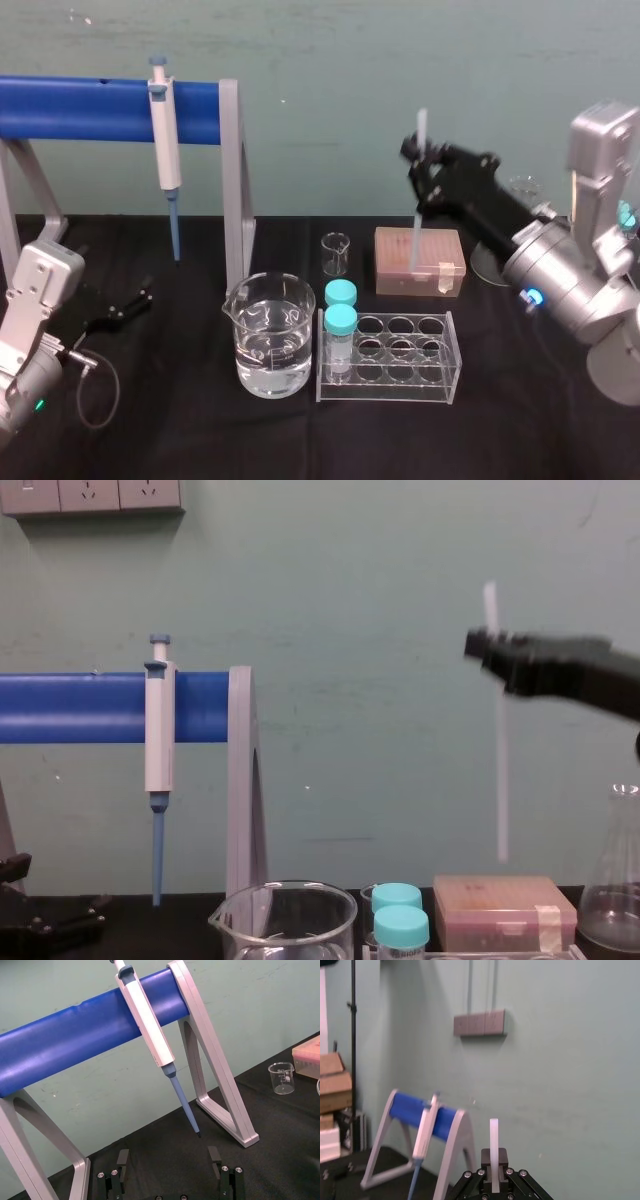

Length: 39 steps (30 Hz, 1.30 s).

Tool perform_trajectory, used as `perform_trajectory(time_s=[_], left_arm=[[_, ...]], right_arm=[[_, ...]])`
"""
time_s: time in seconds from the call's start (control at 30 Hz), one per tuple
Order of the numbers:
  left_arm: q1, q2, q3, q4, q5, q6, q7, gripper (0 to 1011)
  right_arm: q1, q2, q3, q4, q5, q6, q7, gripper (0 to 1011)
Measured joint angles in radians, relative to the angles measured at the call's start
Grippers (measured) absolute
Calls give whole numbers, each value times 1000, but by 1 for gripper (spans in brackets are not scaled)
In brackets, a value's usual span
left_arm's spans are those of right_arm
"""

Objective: Pick up the stirring rod with one hand, then place it down.

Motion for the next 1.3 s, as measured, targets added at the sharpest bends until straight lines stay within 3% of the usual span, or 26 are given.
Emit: perform_trajectory(time_s=[0.4, 1.3], left_arm=[[0, 0, 0, 0, 0, 0, 0, 1000], [0, 0, 0, 0, 0, 0, 0, 1000]], right_arm=[[-8, 8, 47, -55, 26, 39, -2, 69], [-23, 17, 51, -63, 34, 58, -2, 69]])
